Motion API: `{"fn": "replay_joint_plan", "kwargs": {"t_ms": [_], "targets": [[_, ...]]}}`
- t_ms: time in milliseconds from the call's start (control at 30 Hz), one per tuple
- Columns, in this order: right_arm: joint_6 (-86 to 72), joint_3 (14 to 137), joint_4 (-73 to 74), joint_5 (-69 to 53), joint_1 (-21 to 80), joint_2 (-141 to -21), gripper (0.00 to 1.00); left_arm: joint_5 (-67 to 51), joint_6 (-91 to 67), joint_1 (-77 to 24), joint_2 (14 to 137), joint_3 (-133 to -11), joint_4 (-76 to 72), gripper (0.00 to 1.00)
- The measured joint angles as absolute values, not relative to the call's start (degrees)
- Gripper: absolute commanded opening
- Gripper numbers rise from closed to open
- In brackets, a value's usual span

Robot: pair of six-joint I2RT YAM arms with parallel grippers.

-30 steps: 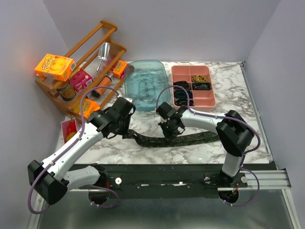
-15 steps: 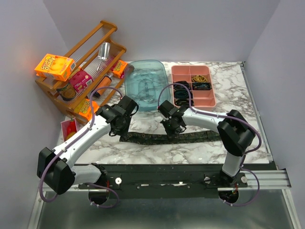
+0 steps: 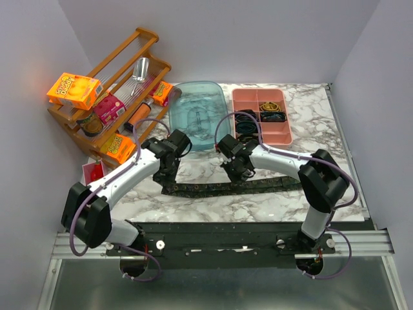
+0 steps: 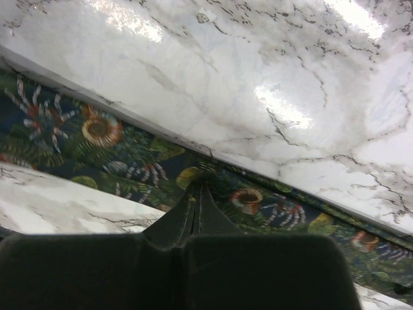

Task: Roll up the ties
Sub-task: Flatten out the tie at the center of the board.

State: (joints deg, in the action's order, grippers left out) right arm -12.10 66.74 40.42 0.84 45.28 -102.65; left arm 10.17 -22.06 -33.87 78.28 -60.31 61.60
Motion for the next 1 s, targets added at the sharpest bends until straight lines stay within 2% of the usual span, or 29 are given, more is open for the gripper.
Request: {"fn": "replay_joint_plan", "kwargs": {"t_ms": [133, 267, 367, 433, 467, 567, 600, 700, 767, 867, 1000], "targets": [[-10.39, 66.74, 40.38, -0.8, 45.25, -101.58, 0.09, 10.28, -21.63, -33.87, 81.58, -60.55, 61.56, 0.0], [-8.88, 66.67, 40.03, -3.27, 45.25, -99.96, 0.28, 10.33, -20.84, -33.85, 85.34, -61.28, 61.34, 0.0], [-7.86, 66.39, 39.03, -5.1, 45.39, -98.54, 0.37, 10.46, -20.67, -33.85, 86.61, -61.41, 61.28, 0.0], [-7.2, 65.98, 38.09, -6.02, 45.52, -97.84, 0.41, 10.57, -20.56, -33.85, 86.96, -61.45, 61.32, 0.06], [-6.98, 65.78, 37.65, -6.37, 45.58, -97.69, 0.46, 10.68, -20.56, -33.85, 87.05, -61.49, 61.36, 0.08], [-6.33, 65.17, 36.84, -7.18, 45.93, -97.71, 0.61, 11.18, -20.56, -33.85, 87.35, -61.8, 61.58, 0.25], [-6.02, 64.97, 36.8, -7.33, 46.09, -97.69, 0.65, 11.49, -20.64, -33.85, 87.44, -62.04, 61.73, 0.39], [-5.37, 64.53, 36.4, -7.73, 46.57, -97.71, 0.74, 12.43, -21.06, -33.85, 87.46, -62.63, 62.08, 0.62], [-4.8, 64.53, 36.07, -8.01, 47.07, -97.71, 0.78, 13.5, -21.23, -33.78, 87.44, -63.24, 62.67, 0.71], [-4.23, 64.53, 35.53, -8.03, 48.12, -97.71, 0.86, 14.79, -22.2, -33.26, 87.29, -64.16, 63.57, 0.77], [-3.33, 64.64, 34.89, -7.92, 50.41, -97.91, 0.88, 15.03, -22.65, -30.89, 85.17, -64.79, 63.99, 0.85]]}}
